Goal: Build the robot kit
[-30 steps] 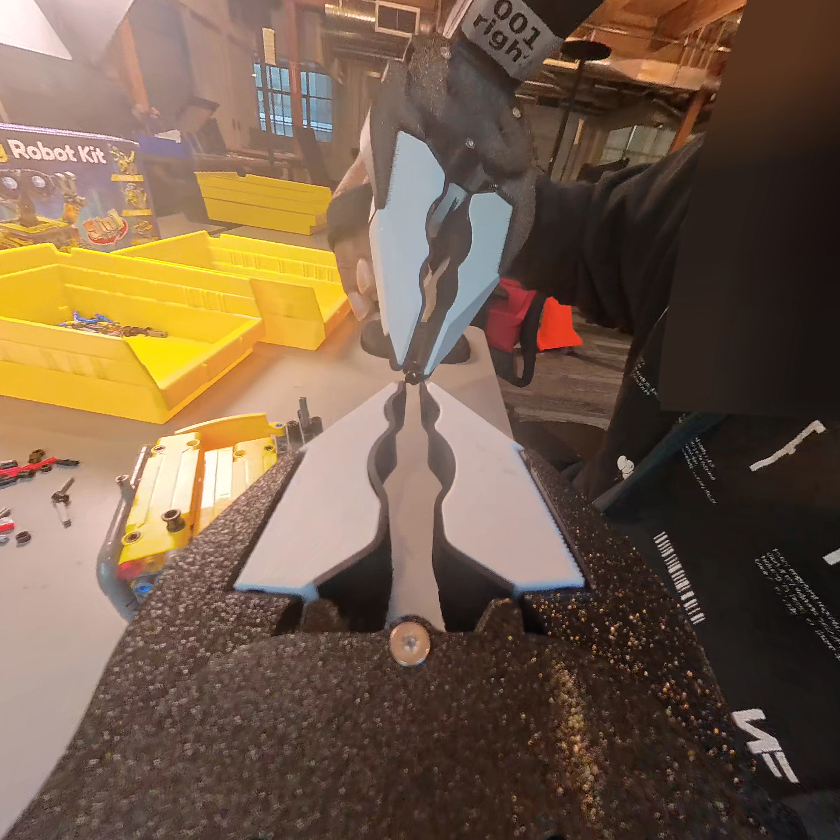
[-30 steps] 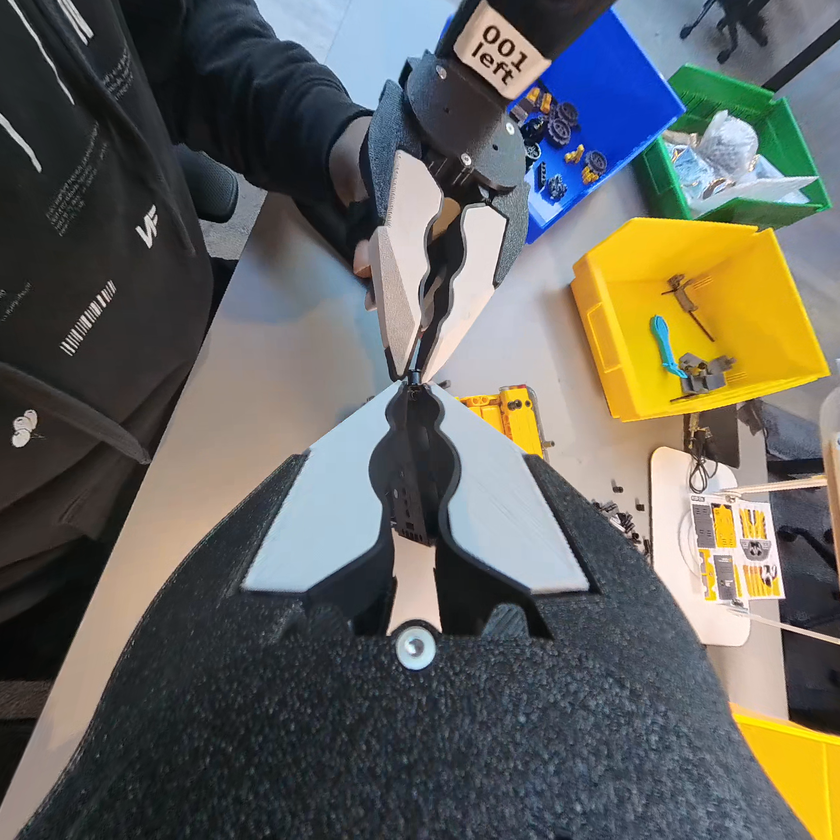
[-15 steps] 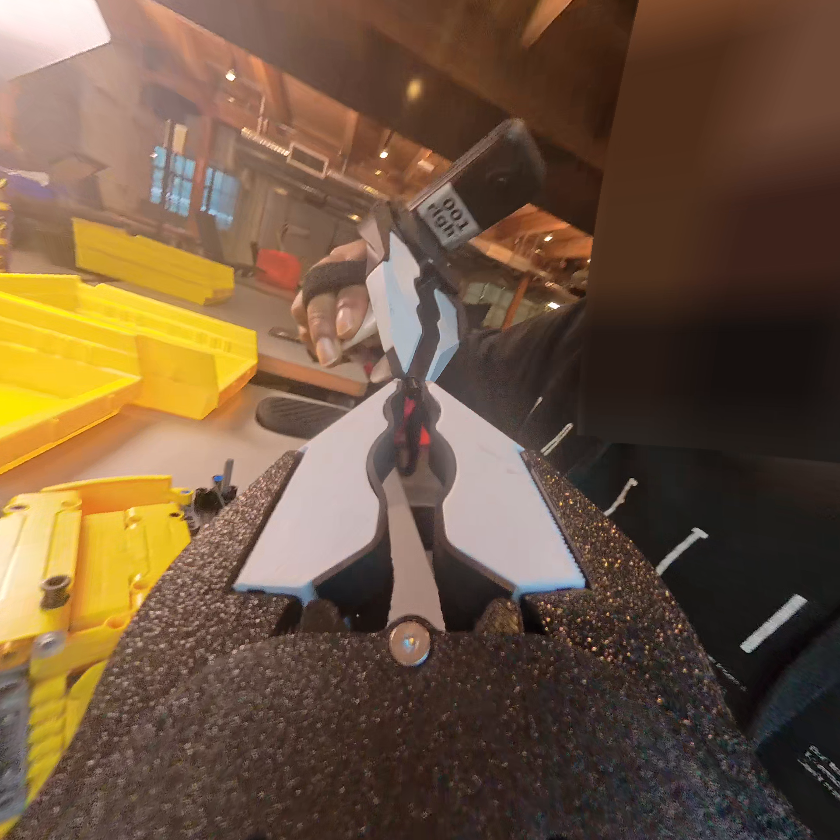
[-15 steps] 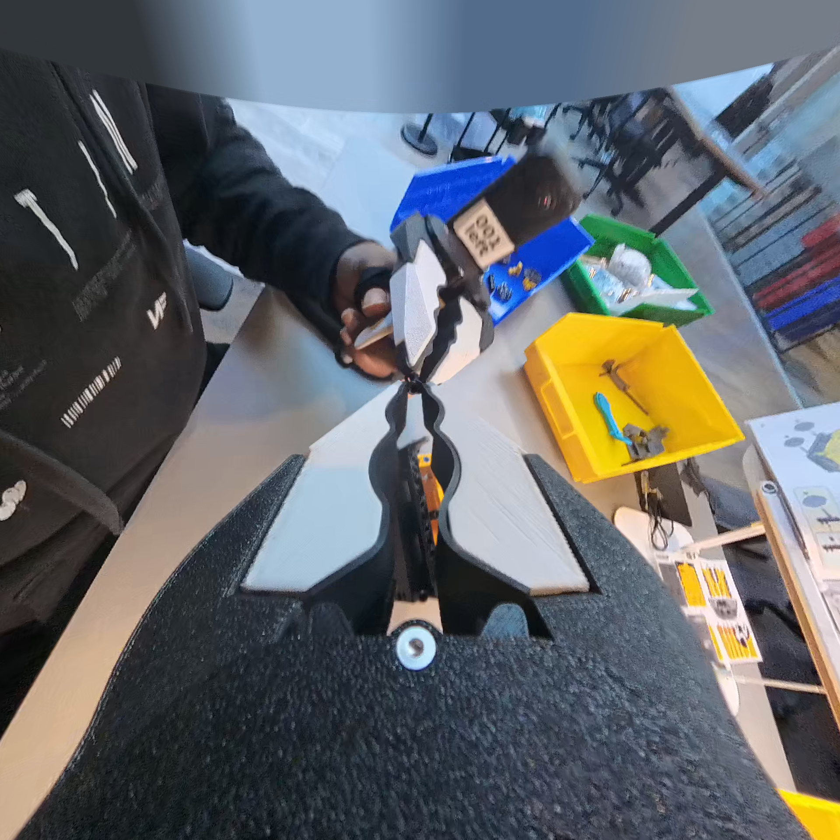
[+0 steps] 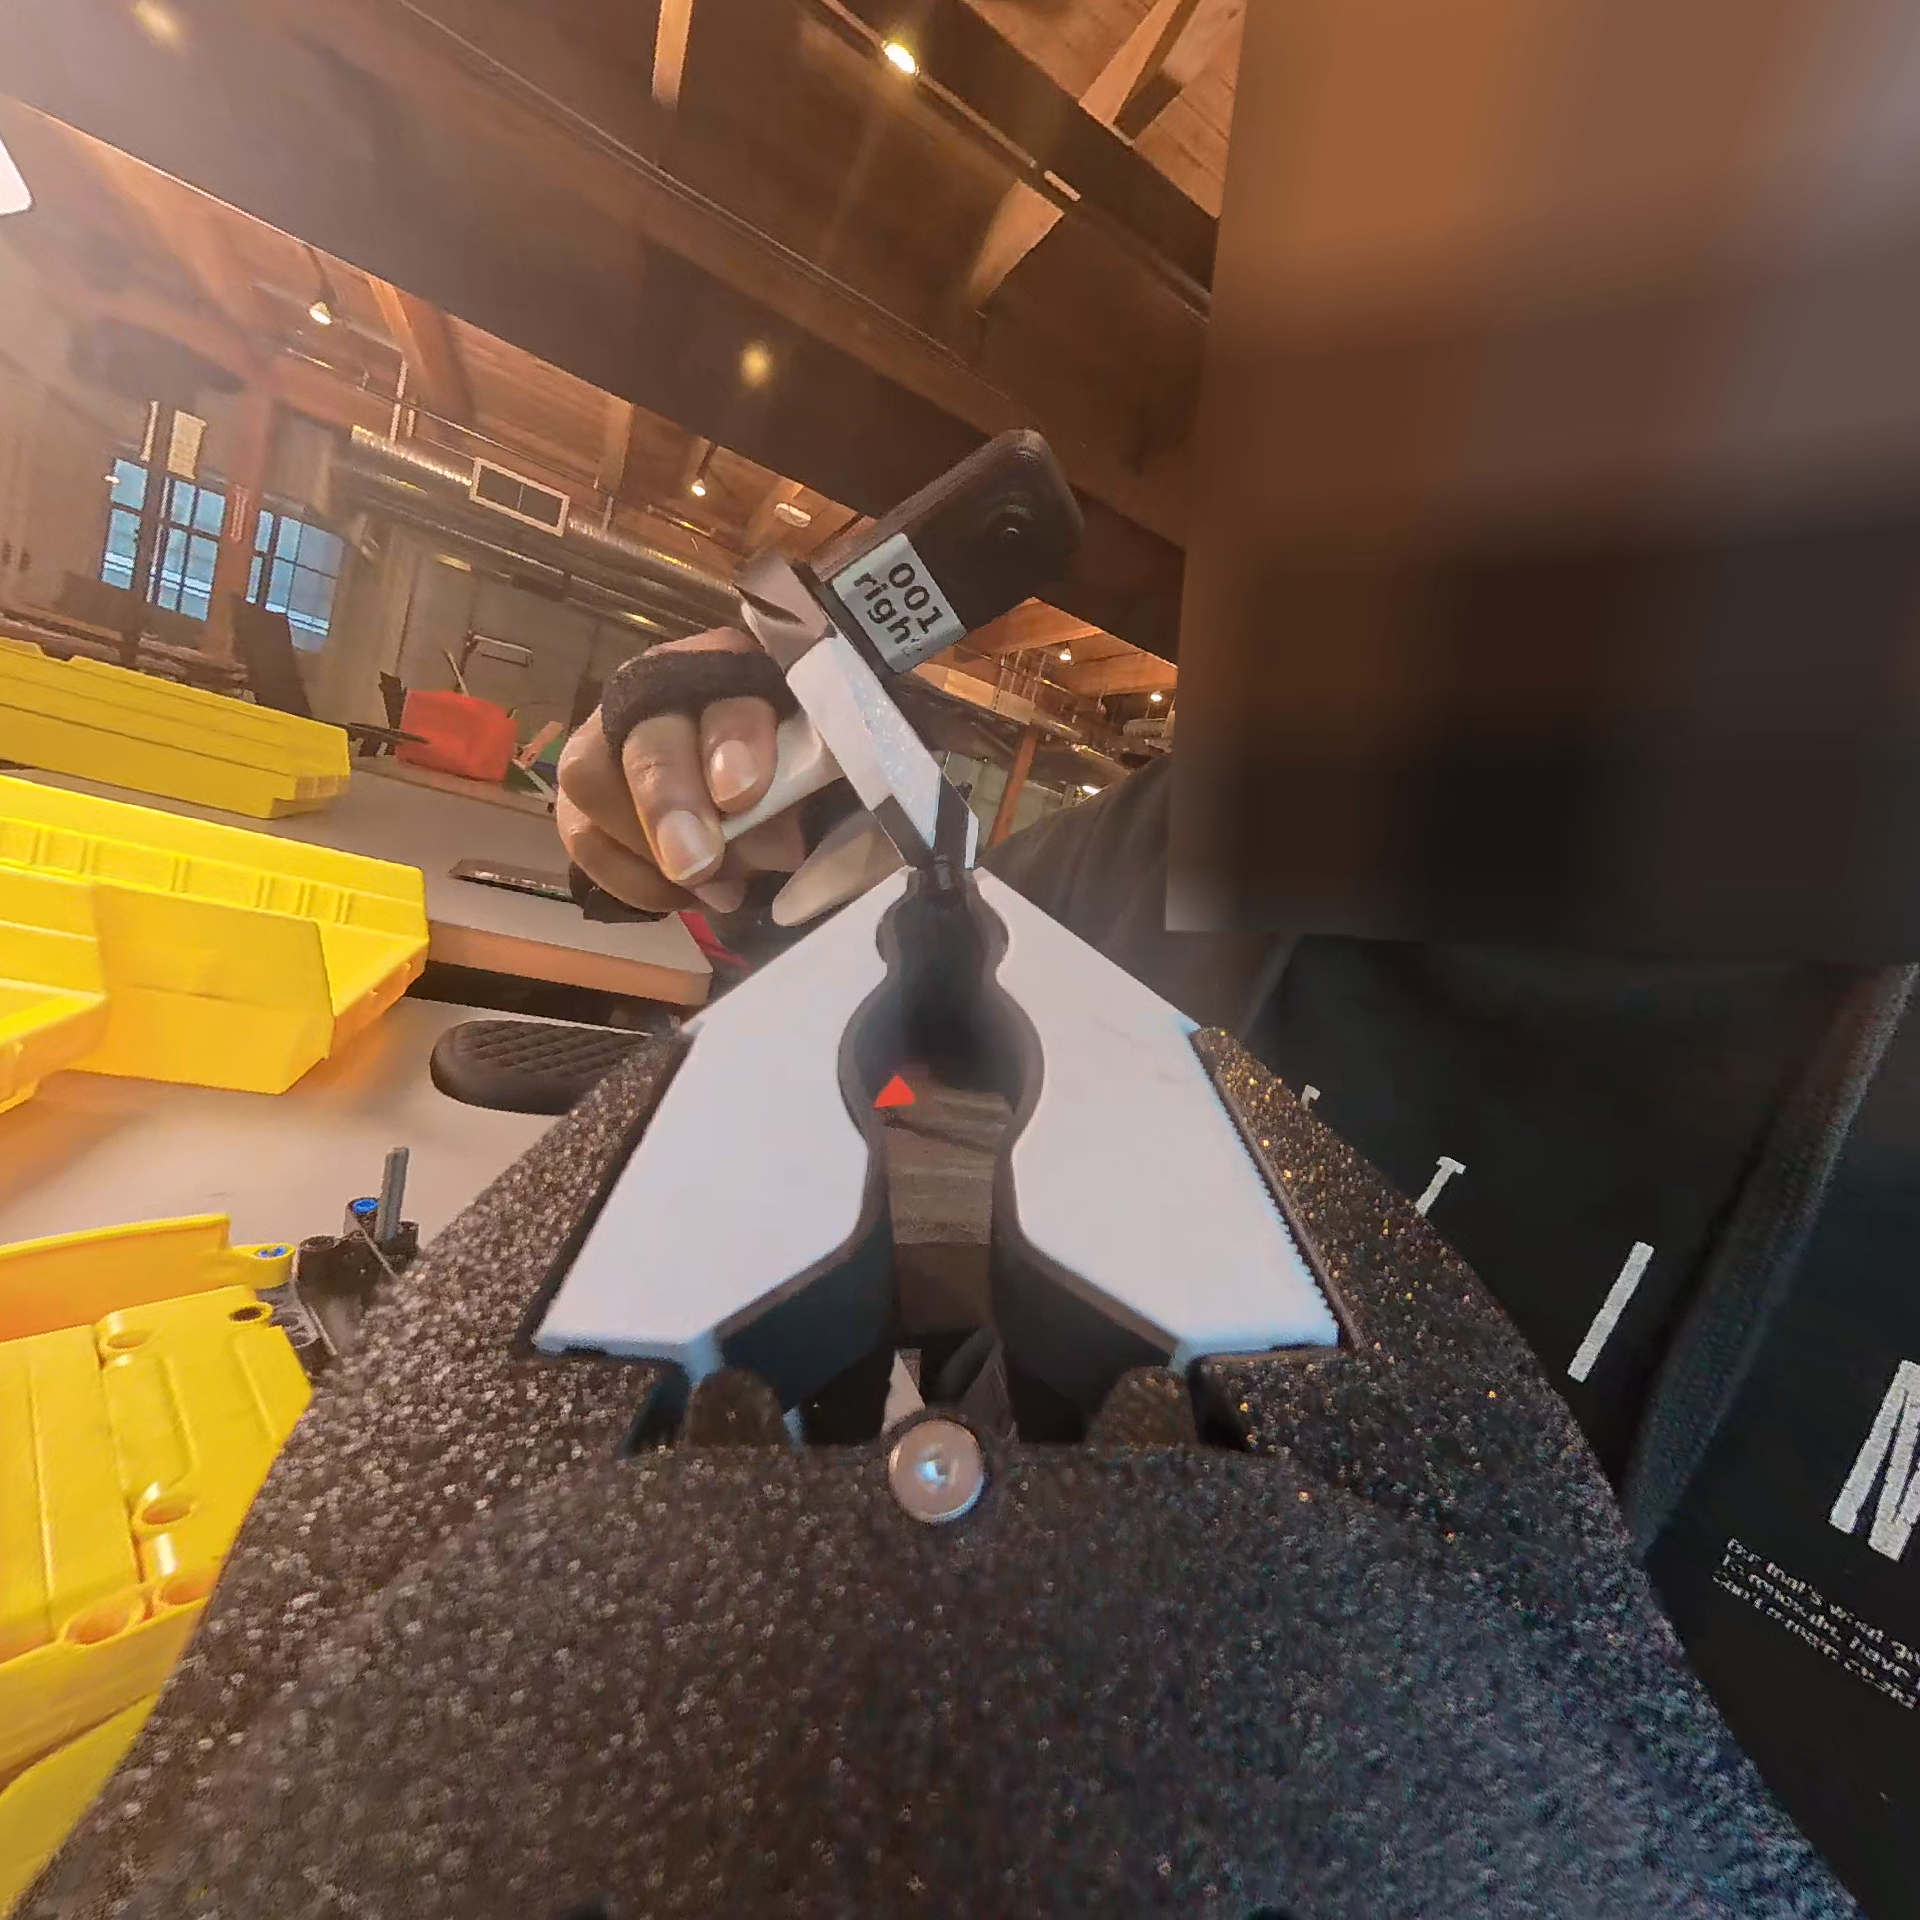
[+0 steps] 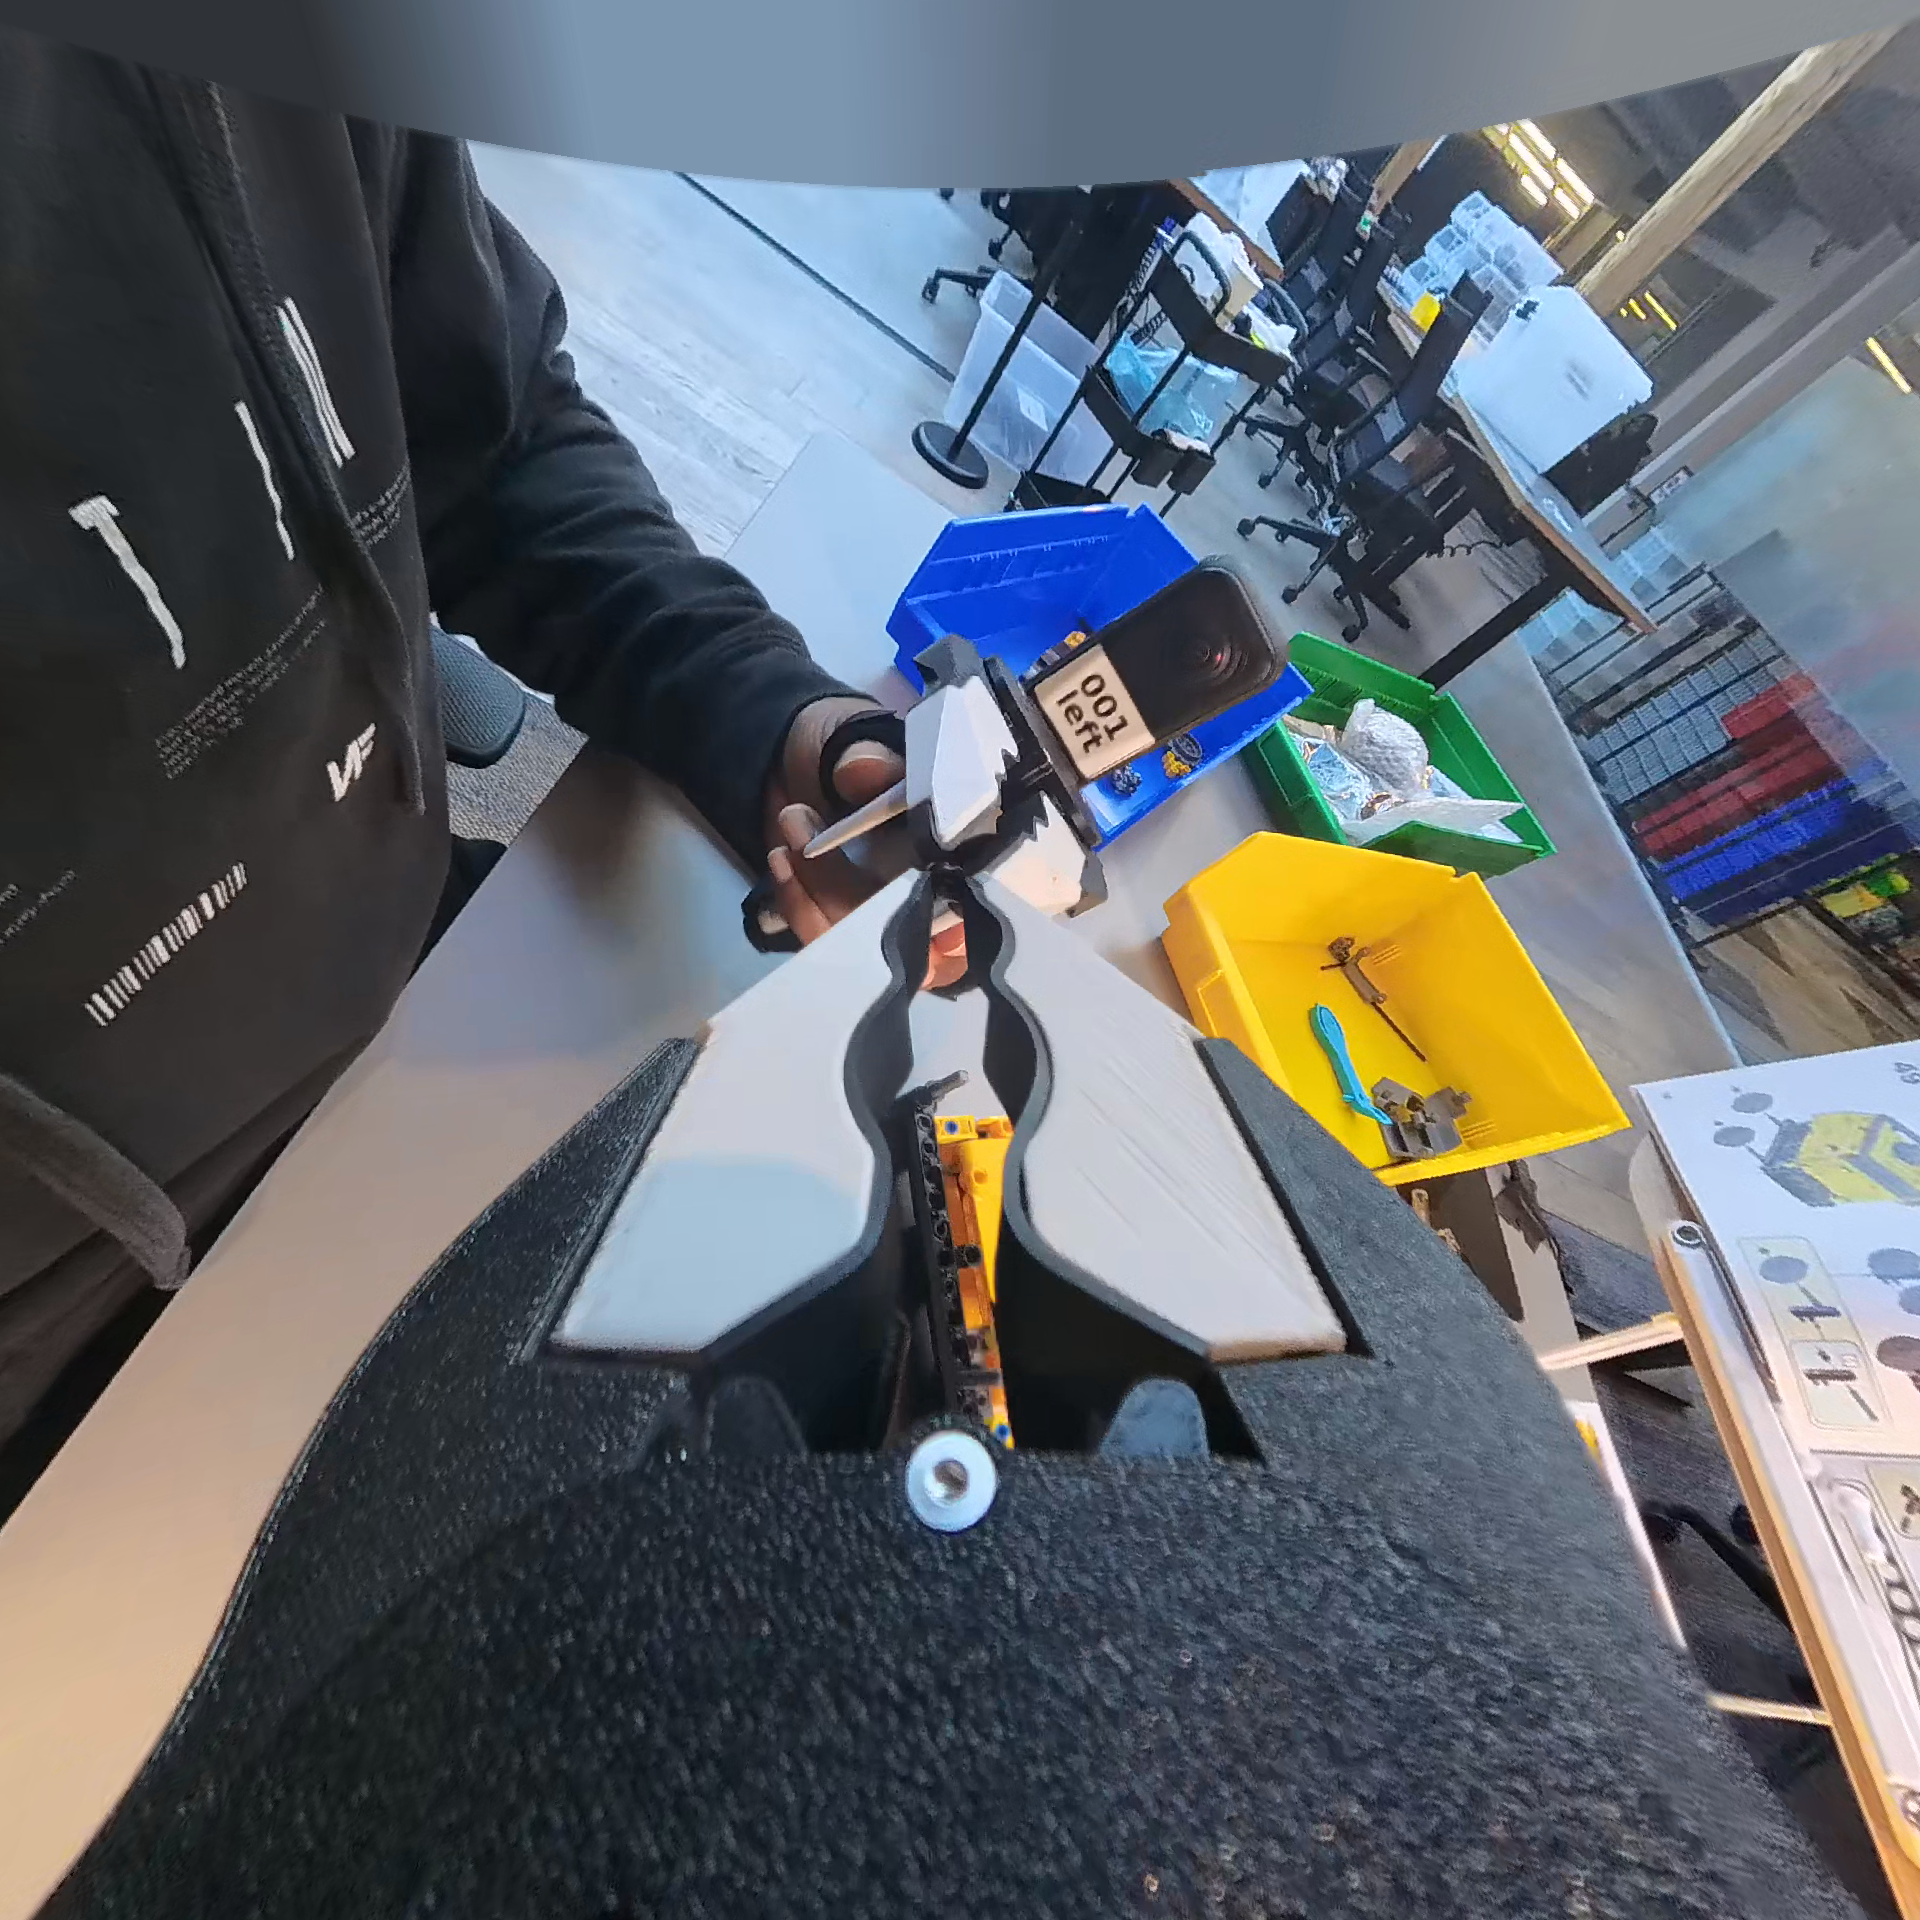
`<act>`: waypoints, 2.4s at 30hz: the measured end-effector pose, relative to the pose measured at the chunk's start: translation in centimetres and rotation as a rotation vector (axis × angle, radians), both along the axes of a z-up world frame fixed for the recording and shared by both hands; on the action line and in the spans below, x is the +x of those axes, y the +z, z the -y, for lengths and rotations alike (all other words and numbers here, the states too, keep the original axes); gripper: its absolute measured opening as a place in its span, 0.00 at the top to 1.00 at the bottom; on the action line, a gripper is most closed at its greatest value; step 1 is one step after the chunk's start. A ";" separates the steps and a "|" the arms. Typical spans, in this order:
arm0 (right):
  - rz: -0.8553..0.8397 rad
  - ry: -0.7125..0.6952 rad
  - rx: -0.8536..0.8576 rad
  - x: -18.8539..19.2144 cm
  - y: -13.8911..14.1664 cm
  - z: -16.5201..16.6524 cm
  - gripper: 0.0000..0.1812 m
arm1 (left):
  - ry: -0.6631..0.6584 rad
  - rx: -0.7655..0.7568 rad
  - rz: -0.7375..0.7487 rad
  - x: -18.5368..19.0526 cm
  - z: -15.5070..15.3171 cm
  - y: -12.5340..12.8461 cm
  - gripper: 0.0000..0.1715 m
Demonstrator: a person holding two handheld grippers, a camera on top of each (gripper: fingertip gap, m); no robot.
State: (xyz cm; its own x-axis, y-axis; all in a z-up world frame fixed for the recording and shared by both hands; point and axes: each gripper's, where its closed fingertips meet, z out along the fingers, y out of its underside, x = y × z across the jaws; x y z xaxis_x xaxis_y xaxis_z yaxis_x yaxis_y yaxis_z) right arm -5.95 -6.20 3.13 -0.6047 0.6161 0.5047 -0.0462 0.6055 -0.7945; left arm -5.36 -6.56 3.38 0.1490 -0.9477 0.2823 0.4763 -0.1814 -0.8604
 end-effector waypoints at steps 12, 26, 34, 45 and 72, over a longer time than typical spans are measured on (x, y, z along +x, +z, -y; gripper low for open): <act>0.207 -0.137 0.279 0.6 -5.1 -7.3 0.97 | 0.492 -0.051 -0.571 -3.1 -4.3 -5.4 0.86; 0.320 -0.087 0.339 0.5 -8.0 -9.8 0.97 | 0.541 -0.087 -0.799 -2.8 -5.1 -10.5 0.94; 0.332 -0.082 0.357 0.6 -8.6 -9.8 0.97 | 0.530 -0.076 -0.788 -2.4 -4.9 -10.6 0.98; 0.351 -0.084 0.439 0.8 -9.1 -9.8 0.97 | 0.514 -0.071 -0.768 -2.0 -4.9 -10.6 0.98; 0.369 -0.131 0.500 0.5 -9.2 -10.1 0.97 | 0.492 -0.035 -0.720 -1.2 -4.6 -10.7 0.98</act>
State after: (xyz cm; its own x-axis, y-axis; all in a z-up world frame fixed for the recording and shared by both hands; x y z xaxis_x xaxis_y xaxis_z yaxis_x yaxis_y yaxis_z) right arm -5.46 3.89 -6.04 -0.7295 0.4405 0.5232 0.2764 0.8896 -0.3635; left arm -6.57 -2.01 -7.30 0.6925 -0.7213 -0.0099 -0.1495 -0.1301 -0.9802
